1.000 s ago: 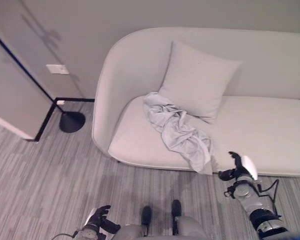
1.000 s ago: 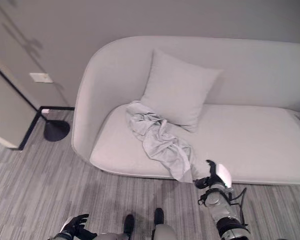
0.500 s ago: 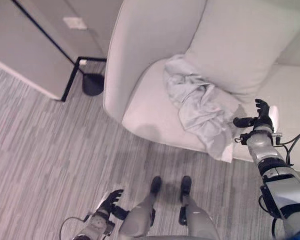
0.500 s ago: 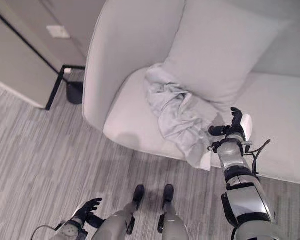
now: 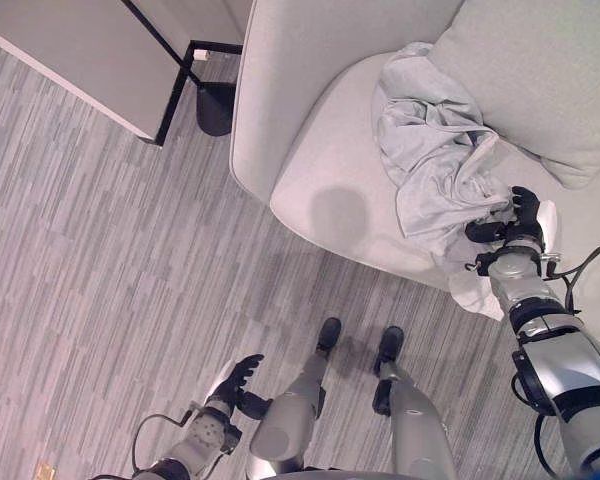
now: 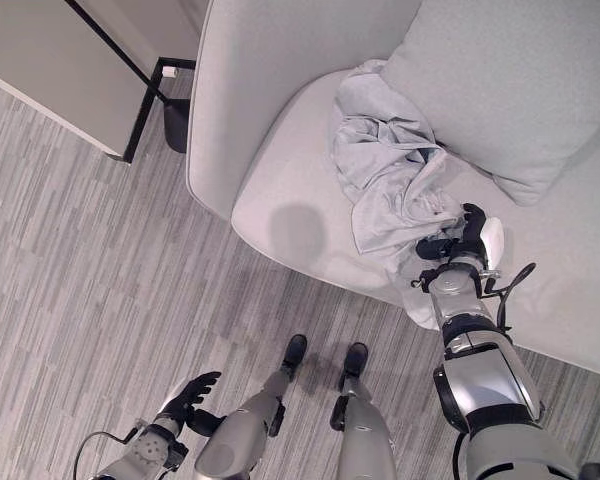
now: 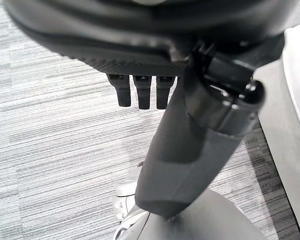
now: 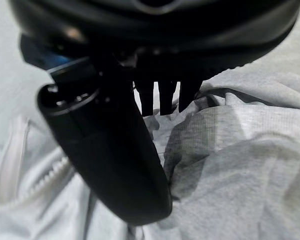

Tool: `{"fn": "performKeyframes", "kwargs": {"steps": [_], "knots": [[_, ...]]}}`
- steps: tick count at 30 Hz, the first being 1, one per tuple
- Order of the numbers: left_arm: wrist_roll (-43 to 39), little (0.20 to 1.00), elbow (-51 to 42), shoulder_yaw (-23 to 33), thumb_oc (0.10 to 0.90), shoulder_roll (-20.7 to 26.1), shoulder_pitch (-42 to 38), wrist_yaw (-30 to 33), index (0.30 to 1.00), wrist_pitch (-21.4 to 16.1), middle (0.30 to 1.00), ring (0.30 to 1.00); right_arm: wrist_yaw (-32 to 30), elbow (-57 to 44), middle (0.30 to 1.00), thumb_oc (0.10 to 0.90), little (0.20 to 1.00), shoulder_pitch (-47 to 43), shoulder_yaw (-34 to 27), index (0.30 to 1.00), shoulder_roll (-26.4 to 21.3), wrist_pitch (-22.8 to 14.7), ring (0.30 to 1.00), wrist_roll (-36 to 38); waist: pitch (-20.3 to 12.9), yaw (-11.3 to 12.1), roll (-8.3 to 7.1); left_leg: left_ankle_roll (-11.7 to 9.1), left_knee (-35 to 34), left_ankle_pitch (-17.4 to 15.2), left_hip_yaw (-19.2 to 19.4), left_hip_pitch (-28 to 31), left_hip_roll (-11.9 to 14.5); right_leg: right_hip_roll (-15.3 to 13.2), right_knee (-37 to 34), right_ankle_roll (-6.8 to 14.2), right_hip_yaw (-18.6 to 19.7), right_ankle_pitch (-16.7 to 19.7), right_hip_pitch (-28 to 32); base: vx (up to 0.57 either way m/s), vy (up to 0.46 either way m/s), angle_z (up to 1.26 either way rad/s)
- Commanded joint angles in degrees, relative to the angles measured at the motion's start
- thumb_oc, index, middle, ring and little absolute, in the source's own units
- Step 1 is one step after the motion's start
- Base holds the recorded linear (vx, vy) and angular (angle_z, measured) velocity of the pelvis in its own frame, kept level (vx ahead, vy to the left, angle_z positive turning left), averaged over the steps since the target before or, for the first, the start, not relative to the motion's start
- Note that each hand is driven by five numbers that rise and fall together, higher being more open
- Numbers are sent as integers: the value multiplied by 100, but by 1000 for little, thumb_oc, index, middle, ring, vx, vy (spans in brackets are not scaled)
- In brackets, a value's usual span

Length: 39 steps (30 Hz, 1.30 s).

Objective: Hang the clothes on the sofa on the clothes rack.

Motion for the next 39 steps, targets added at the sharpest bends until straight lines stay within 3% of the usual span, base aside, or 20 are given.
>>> {"fn": "performKeyframes", "kwargs": {"steps": [1,3,4,5,6,9,13,20,21,23,26,29,31,39], "knots": [[190,900,-82,-278,800,51,-216,267,900,-132,900,900,11,-78,900,800,900,-131,467,900,31,-281,900,-167,-47,58,-180,144,-36,-302,334,145,-226,-331,114,467,297,-366,165,-19,-5,8],[267,900,-252,-351,800,106,-217,368,900,-162,900,900,34,198,900,800,900,-170,514,900,161,-222,900,-161,-3,118,-91,157,-36,-286,319,63,-246,-382,199,472,270,-361,12,-27,14,8],[269,900,-403,-395,800,130,-246,400,900,-179,900,900,109,468,540,560,540,-152,619,540,259,-117,540,-303,27,177,-9,151,-36,-260,316,-18,-270,-419,214,477,246,-357,-71,-22,16,4],[239,900,-424,-425,800,111,-298,409,900,-188,900,900,154,568,399,466,399,-151,671,399,325,-73,399,-378,37,199,27,146,-36,-251,306,-46,-287,-432,223,480,235,-358,-102,0,0,0],[238,900,-423,-425,800,111,-299,409,900,-188,900,900,154,571,300,400,300,-155,673,300,325,-74,300,-378,34,198,27,146,-36,-251,305,-50,-287,-434,226,480,234,-359,-107,-1,4,4],[471,900,-580,-609,800,155,-403,448,900,-191,900,900,305,735,300,400,300,-83,849,300,552,37,300,-550,74,205,73,132,-36,-237,297,-67,-312,-441,244,471,216,-383,-105,7,-2,4],[624,900,-278,-605,800,44,-464,574,900,-145,900,900,279,661,300,400,300,368,991,300,1182,32,300,-692,49,111,7,152,-36,-265,255,16,-353,-417,275,448,203,-399,-19,40,-18,5],[738,900,-41,-609,800,-25,-492,639,900,-101,900,900,248,547,300,400,300,687,1013,300,1472,19,300,-635,-4,21,-95,168,-36,-304,243,135,-348,-406,264,446,224,-395,107,28,-3,5],[803,900,287,-565,800,-107,-525,694,900,-23,900,900,256,471,300,400,300,996,805,300,1640,-20,300,-210,-137,-103,-301,180,-36,-395,273,331,-309,-387,133,460,246,-342,382,100,-15,7],[738,900,543,-470,800,-145,-523,725,900,35,900,900,273,402,300,400,300,1086,299,300,1602,-128,300,683,-258,-187,-460,199,-36,-496,306,544,-271,-376,-23,484,278,-273,660,120,-3,10],[654,900,710,-317,800,-141,-473,651,900,117,900,900,443,157,300,400,300,1101,-311,300,1490,-308,300,1911,-450,-254,-664,209,-36,-614,381,803,-218,-352,-242,512,321,-198,1009,99,12,4],[622,900,692,-196,800,-138,-389,520,900,159,900,900,561,-221,300,400,300,1218,-565,300,1392,-438,300,2487,-571,-287,-780,215,-36,-681,429,979,-194,-318,-380,524,345,-168,1229,90,38,-5],[551,900,658,-26,800,-151,-248,345,900,245,900,900,740,-1134,300,400,300,1382,-1032,300,1318,-830,300,3740,-793,-339,-948,229,-36,-774,496,1193,-183,-278,-586,562,372,-100,1512,112,71,-9],[252,900,511,446,800,-246,115,-38,900,434,900,900,1207,-4010,300,400,300,1791,-1439,300,1097,-1640,300,4674,-1431,-334,-1255,266,-36,-941,654,1600,-202,-203,-1129,652,497,118,2139,73,54,-14]]}}
